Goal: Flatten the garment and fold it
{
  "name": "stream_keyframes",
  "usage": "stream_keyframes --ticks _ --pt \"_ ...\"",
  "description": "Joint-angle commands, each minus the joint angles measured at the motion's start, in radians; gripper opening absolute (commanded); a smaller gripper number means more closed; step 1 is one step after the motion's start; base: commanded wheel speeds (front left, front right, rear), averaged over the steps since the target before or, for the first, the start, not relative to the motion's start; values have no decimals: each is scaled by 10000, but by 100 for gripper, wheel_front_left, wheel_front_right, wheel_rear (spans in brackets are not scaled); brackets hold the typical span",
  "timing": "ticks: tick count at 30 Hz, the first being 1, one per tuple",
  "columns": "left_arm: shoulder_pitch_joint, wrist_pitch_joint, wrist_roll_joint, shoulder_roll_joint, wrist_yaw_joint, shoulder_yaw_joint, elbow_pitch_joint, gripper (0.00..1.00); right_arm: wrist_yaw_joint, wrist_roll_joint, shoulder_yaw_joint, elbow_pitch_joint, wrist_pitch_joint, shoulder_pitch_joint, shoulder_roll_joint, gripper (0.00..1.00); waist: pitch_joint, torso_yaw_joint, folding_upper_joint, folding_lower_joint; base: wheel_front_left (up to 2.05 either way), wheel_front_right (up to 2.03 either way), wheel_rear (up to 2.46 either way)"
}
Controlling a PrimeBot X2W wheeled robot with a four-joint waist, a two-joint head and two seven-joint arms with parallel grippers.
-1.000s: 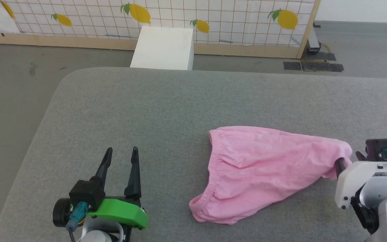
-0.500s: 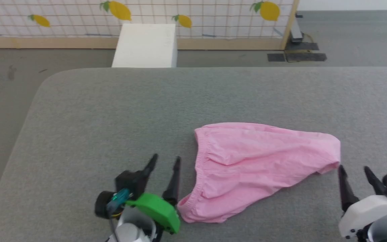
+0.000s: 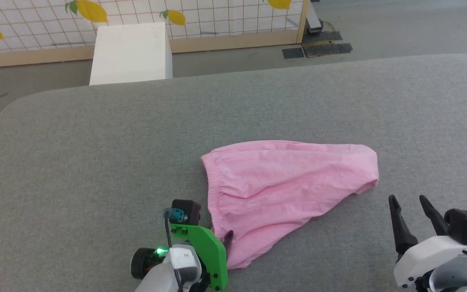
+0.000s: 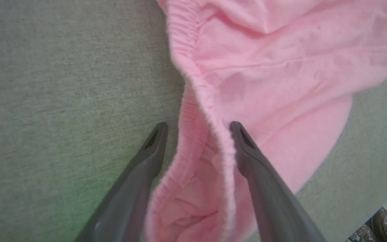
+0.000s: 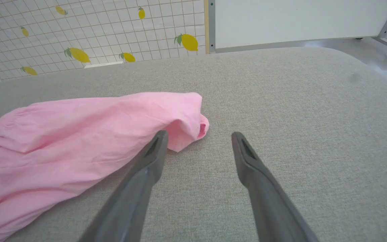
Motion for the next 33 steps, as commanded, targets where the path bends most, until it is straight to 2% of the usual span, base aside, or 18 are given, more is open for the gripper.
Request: stream_keyframes --ticks 1,2,7,15,18,19,20,21,26,33 --pt "93 404 -97 112 115 -64 6 42 -13 68 2 58 -106 -86 10 100 41 33 0 0 0 0 0" --pt "139 644 -120 158 128 -107 -40 1 -13 77 13 79 -107 -97 10 100 43 66 0 0 0 0 0" --pt "610 1486 -356 417 353 -53 -514 0 -13 181 128 170 -117 -106 10 100 -74 411 0 0 0 0 0" --pt "2056 1576 -597 1382 1442 1063 -2017 0 -13 125 24 146 -21 0 10 100 -243 1036 0 0 0 0 0" --pt "2511 1520 -703 1558 1679 1357 -2458 0 -13 128 -47 165 123 83 10 100 -278 1253 0 0 0 0 0" --pt "2610 1371 -725 1585 1663 1416 -2652 5 -13 135 -71 185 205 110 10 100 -286 1334 0 0 0 0 0" --pt "2687 1155 -794 1562 1608 1491 -2831 40 -13 163 -97 218 300 127 10 100 -294 1400 0 0 0 0 0" --pt "2718 952 -844 1527 1539 1533 -2948 100 -13 196 -111 248 379 139 10 100 -308 1454 0 0 0 0 0" --pt "2629 -805 -849 1294 1102 1781 -3383 100 -13 275 -64 501 1134 119 10 100 -365 1649 0 0 0 0 0" --pt "2031 -3666 -216 1001 613 1825 -3317 100 -13 104 268 1279 3249 -195 10 100 -179 1865 0 0 0 0 0"
